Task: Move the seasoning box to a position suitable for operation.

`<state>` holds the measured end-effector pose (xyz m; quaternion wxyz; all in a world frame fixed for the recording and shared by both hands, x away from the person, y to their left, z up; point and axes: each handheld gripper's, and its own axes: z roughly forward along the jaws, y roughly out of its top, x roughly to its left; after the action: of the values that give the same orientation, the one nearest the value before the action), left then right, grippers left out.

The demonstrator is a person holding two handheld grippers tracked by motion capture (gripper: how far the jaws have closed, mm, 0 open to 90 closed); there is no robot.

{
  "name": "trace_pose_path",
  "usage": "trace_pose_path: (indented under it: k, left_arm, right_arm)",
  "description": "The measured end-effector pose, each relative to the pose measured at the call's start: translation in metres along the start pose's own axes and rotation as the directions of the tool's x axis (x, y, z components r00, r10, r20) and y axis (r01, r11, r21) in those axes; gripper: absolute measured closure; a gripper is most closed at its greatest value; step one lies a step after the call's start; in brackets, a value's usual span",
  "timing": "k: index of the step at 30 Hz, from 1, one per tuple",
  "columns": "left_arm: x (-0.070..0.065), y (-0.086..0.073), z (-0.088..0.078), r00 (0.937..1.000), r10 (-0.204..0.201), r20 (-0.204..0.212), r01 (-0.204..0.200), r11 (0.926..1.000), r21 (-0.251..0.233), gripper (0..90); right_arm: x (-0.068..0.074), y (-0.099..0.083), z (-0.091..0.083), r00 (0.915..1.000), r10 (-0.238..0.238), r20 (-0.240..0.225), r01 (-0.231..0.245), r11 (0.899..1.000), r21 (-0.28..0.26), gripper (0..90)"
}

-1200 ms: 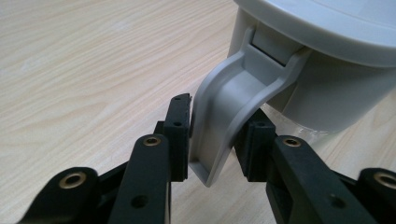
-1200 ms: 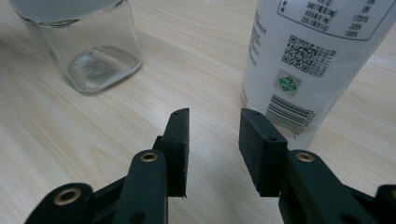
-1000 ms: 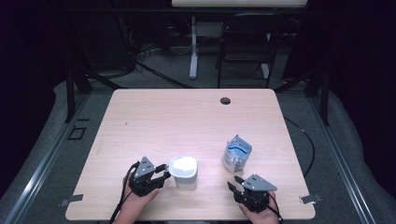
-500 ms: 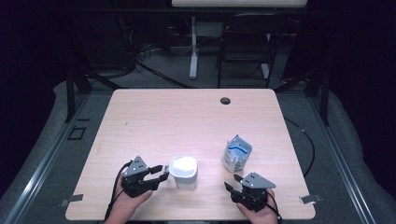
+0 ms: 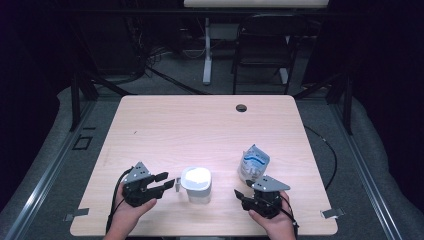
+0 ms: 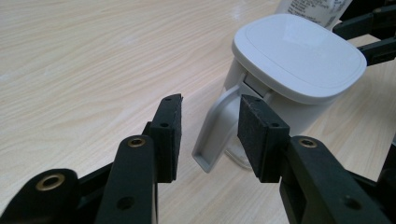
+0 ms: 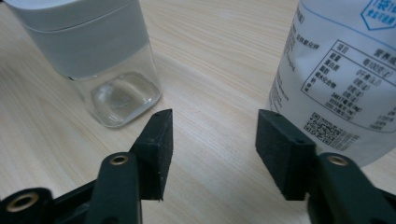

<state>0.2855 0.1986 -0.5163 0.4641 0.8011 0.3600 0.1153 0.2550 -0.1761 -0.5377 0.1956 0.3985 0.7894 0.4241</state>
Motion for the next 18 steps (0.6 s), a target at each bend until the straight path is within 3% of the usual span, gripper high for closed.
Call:
trace_pose_path:
  k: [3,4,7,9,12,15,16,18]
  left_arm:
    - [0.001,0.002,-0.001,1.0,-0.005,-0.006,0.005,1.0,0.003,58.9]
    - [0.002,0.004,-0.001,1.0,-0.004,-0.007,0.004,1.0,0.007,58.9]
    - [0.002,0.005,-0.001,0.9998,-0.006,-0.019,0.006,1.0,0.0,57.7]
    - [0.002,0.007,0.0,0.9996,-0.007,-0.026,0.007,1.0,0.0,56.3]
    - [0.002,0.01,0.0,0.9993,-0.01,-0.035,0.01,0.9999,-0.002,54.8]
    - [0.002,0.013,0.001,0.9989,-0.014,-0.045,0.014,0.9998,-0.012,53.1]
    - [0.002,0.015,0.001,0.9988,-0.015,-0.046,0.014,0.9998,-0.014,53.1]
    - [0.001,0.019,0.003,0.9983,-0.003,-0.058,0.001,0.9998,-0.019,52.8]
  right_arm:
    - [0.002,0.004,0.002,1.0,0.002,0.005,-0.002,1.0,-0.004,47.9]
    - [0.006,0.009,0.004,0.9998,0.0,0.018,0.001,0.999,-0.043,39.4]
    - [0.01,0.015,0.009,0.9988,-0.009,0.048,0.012,0.999,-0.053,37.6]
    - [0.011,0.018,0.012,0.9992,-0.014,0.038,0.017,0.998,-0.055,39.3]
    - [0.016,0.025,0.017,0.9992,-0.036,0.017,0.037,0.997,-0.069,51.9]
    - [0.016,0.028,0.019,0.9986,-0.052,-0.005,0.051,0.996,-0.067,55.4]
    - [0.016,0.031,0.021,0.9965,-0.077,-0.034,0.075,0.996,-0.053,60.5]
    - [0.017,0.033,0.021,0.9932,-0.111,-0.034,0.109,0.992,-0.059,61.4]
